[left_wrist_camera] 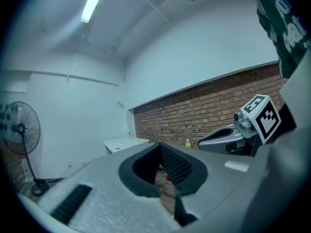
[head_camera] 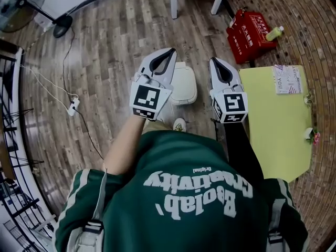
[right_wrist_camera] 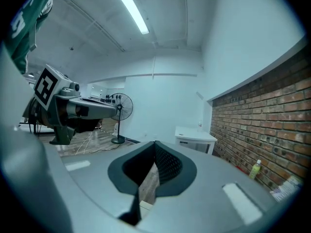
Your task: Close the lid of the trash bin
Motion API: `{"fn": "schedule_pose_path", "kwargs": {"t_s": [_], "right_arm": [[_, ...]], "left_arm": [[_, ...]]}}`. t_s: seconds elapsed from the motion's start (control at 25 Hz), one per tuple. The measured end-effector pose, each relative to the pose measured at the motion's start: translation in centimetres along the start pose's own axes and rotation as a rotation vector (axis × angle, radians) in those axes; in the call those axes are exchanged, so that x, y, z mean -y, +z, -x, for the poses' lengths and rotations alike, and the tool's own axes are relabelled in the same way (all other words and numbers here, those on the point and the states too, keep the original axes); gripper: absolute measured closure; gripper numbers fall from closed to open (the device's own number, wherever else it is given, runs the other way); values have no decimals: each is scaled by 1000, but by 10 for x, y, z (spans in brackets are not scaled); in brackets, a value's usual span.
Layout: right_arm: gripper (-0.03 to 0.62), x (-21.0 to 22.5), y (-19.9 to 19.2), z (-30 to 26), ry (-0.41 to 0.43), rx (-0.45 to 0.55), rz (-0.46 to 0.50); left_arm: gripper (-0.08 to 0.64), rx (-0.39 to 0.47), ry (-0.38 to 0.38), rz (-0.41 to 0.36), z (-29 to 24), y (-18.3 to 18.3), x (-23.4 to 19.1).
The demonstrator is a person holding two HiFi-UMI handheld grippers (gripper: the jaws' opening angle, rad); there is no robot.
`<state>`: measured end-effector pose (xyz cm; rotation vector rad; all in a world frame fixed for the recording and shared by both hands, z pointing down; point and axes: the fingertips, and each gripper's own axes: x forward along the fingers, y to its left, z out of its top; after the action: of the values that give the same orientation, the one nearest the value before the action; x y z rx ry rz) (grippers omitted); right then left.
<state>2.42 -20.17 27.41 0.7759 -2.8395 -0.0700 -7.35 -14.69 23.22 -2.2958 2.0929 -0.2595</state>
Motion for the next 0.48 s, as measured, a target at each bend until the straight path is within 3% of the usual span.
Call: {"fn": "schedule_pose_path", "kwargs": {"t_s": [0.48], "right_arm": [[583,-2,6,2,14,6,77]], "left_arm": [[556,7,-2,-10,-3,3,1]]}}
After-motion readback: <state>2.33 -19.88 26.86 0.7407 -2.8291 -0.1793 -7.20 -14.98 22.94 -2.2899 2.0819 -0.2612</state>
